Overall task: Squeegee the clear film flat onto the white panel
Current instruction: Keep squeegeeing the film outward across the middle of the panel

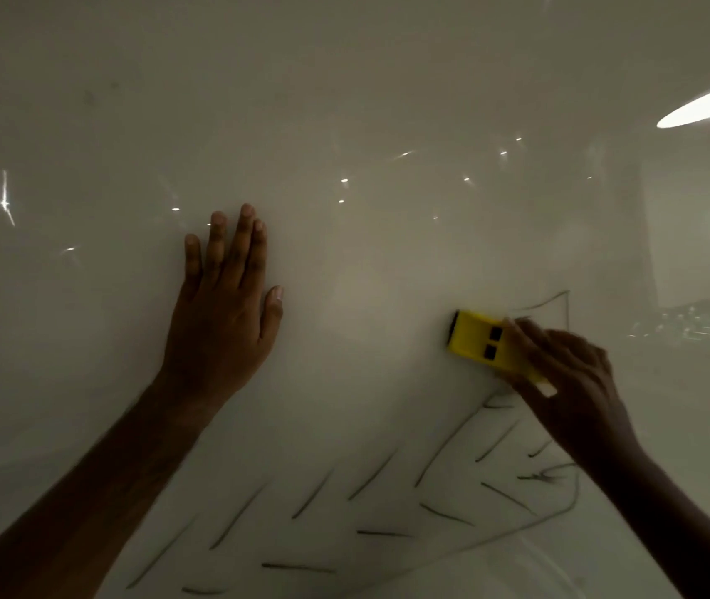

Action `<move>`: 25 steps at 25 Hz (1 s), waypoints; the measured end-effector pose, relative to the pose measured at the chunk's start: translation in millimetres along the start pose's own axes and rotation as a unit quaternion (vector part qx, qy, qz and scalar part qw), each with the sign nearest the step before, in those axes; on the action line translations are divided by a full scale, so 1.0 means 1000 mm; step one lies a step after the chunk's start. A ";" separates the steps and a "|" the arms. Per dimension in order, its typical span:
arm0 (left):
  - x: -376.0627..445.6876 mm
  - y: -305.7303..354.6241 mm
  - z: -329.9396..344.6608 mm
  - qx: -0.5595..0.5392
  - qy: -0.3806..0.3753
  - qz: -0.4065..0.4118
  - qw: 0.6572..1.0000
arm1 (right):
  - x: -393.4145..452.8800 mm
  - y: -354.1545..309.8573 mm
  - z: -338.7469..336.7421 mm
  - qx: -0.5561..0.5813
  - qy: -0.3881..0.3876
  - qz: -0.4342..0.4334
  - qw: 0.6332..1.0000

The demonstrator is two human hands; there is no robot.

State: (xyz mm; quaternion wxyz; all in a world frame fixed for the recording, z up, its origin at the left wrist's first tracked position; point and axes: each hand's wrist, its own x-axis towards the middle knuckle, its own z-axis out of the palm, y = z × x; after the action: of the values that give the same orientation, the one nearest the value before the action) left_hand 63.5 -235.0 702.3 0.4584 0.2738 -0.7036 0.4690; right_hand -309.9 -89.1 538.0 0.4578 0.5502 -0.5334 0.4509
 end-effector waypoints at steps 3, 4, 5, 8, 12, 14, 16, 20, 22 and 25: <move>0.012 0.017 0.005 -0.001 0.004 0.012 1.000 | 0.044 -0.006 0.001 0.028 0.025 0.036 0.999; 0.016 0.023 0.007 -0.003 0.004 0.013 1.000 | 0.050 -0.014 0.004 0.031 0.026 0.033 0.999; 0.019 0.028 0.008 -0.003 0.003 0.012 1.000 | 0.050 -0.023 0.008 0.029 0.025 0.015 0.999; 0.023 0.037 0.010 0.000 0.004 0.011 1.000 | 0.016 -0.034 0.013 0.015 -0.004 -0.078 0.997; 0.024 0.039 0.010 0.005 0.006 0.017 1.000 | -0.031 0.005 0.005 -0.005 -0.024 -0.066 0.997; 0.024 0.041 0.010 0.007 0.005 0.018 1.000 | -0.022 0.029 -0.001 -0.002 -0.010 0.005 1.000; 0.024 0.045 0.011 0.002 0.003 0.014 1.000 | 0.009 0.042 -0.008 0.011 0.008 0.049 0.999; 0.024 0.065 0.015 -0.008 -0.001 0.013 1.000 | 0.057 0.018 -0.005 0.039 0.023 0.066 0.997; 0.025 0.073 0.017 -0.009 -0.002 0.015 1.000 | 0.039 0.002 0.001 0.029 0.007 0.011 0.999; 0.026 0.074 0.018 -0.007 -0.002 0.019 1.000 | -0.018 0.014 0.003 0.011 -0.034 -0.066 0.997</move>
State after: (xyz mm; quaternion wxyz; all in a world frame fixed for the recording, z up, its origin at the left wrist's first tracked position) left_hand -14.8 -220.5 692.9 0.4495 0.2579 -0.7132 0.4720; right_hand -324.2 -89.2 519.8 0.4615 0.6043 -0.5063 0.4067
